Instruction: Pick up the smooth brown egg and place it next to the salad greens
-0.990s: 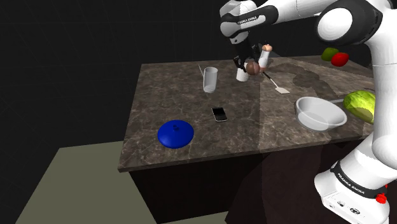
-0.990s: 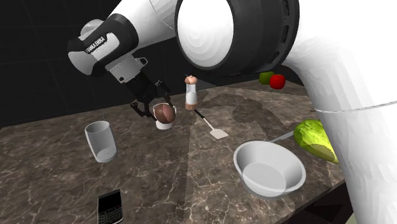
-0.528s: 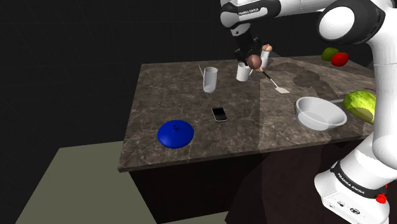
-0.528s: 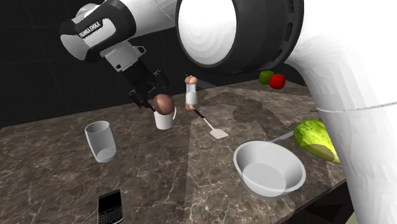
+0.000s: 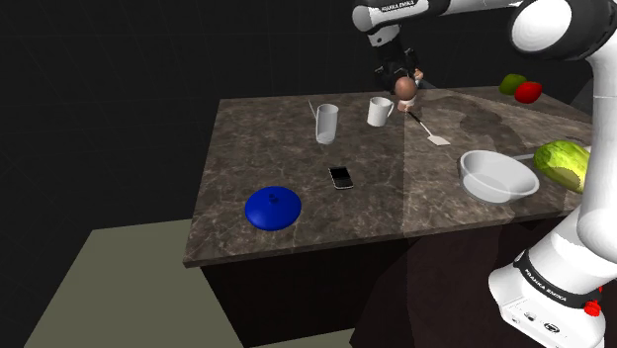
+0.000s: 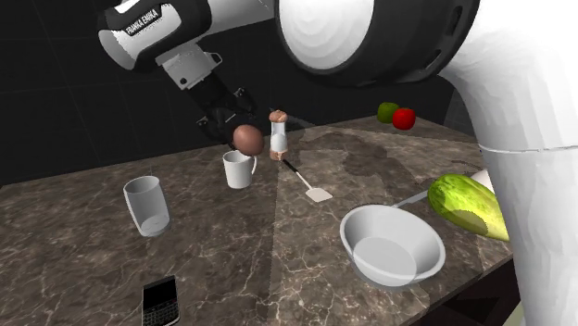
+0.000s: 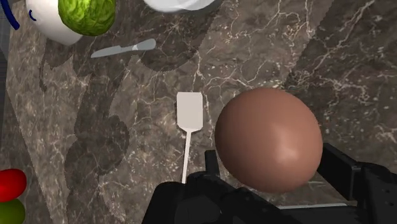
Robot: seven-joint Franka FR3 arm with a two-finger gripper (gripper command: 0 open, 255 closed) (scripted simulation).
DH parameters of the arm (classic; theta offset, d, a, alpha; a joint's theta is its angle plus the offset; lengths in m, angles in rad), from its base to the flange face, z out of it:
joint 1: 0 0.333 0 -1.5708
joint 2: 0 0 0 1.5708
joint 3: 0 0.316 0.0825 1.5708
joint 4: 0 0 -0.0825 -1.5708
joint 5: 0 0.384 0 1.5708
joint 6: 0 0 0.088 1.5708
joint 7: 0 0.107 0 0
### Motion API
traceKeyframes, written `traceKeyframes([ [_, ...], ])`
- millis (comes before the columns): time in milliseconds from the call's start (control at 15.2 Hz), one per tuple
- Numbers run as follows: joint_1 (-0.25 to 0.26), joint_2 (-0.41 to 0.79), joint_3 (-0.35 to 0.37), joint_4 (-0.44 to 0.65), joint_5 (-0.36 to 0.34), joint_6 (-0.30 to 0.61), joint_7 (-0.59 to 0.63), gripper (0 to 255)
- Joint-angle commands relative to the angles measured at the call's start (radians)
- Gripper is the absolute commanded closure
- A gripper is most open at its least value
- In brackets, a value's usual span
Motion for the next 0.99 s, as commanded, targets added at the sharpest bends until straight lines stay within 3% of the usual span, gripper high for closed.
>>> traceKeyframes([
  [0, -0.026, -0.051, -0.009, -0.088, -0.009, 0.048, -0.020, 255],
  [462, -0.114, -0.191, -0.054, -0.311, -0.047, 0.179, -0.106, 255],
  [924, -0.203, -0.278, -0.111, -0.449, -0.088, 0.288, -0.207, 255],
])
